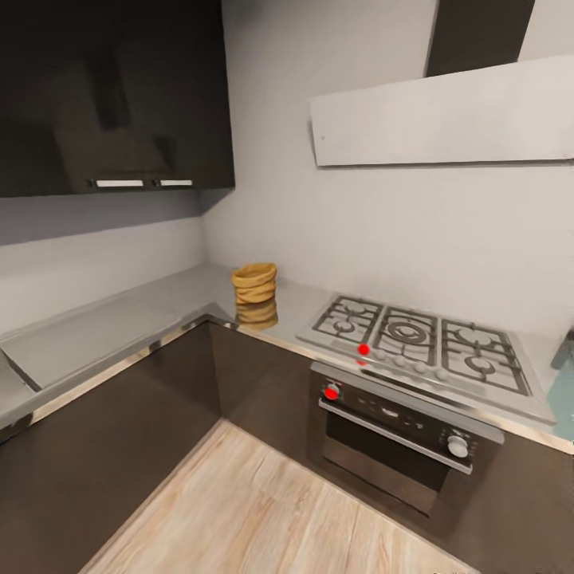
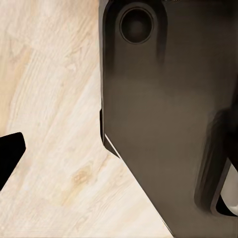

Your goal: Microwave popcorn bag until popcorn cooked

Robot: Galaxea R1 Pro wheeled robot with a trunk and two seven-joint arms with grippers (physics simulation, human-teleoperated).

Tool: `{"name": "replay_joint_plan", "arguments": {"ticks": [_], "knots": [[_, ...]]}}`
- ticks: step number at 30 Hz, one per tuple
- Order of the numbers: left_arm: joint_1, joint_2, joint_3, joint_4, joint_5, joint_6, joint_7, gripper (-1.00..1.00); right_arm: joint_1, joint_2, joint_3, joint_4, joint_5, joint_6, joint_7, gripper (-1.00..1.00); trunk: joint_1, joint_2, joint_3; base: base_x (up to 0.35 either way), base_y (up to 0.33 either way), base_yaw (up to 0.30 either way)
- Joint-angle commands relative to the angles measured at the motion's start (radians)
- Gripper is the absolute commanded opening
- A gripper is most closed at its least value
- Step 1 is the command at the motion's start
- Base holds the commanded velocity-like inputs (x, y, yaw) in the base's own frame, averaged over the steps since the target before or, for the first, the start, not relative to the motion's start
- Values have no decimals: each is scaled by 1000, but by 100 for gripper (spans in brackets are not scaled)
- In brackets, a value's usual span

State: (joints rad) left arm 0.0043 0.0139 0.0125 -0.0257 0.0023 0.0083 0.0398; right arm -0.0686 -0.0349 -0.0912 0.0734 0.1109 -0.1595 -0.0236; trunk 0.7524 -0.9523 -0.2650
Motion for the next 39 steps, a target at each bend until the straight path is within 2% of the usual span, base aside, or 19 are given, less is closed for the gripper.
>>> {"name": "replay_joint_plan", "arguments": {"ticks": [1,13,39], "knots": [[0,0,1,-2,0,1,2,100,-2,0,-9,5,10,-8,-2,100,0,-1,-1,161,277,-278],[1,0,1,-2,0,2,2,100,-2,0,-9,5,10,-8,-2,100,0,-1,-1,144,251,-264],[1,0,0,-2,0,1,2,100,-2,-1,-10,5,12,-8,-2,100,0,-1,-1,36,255,-5]]}}
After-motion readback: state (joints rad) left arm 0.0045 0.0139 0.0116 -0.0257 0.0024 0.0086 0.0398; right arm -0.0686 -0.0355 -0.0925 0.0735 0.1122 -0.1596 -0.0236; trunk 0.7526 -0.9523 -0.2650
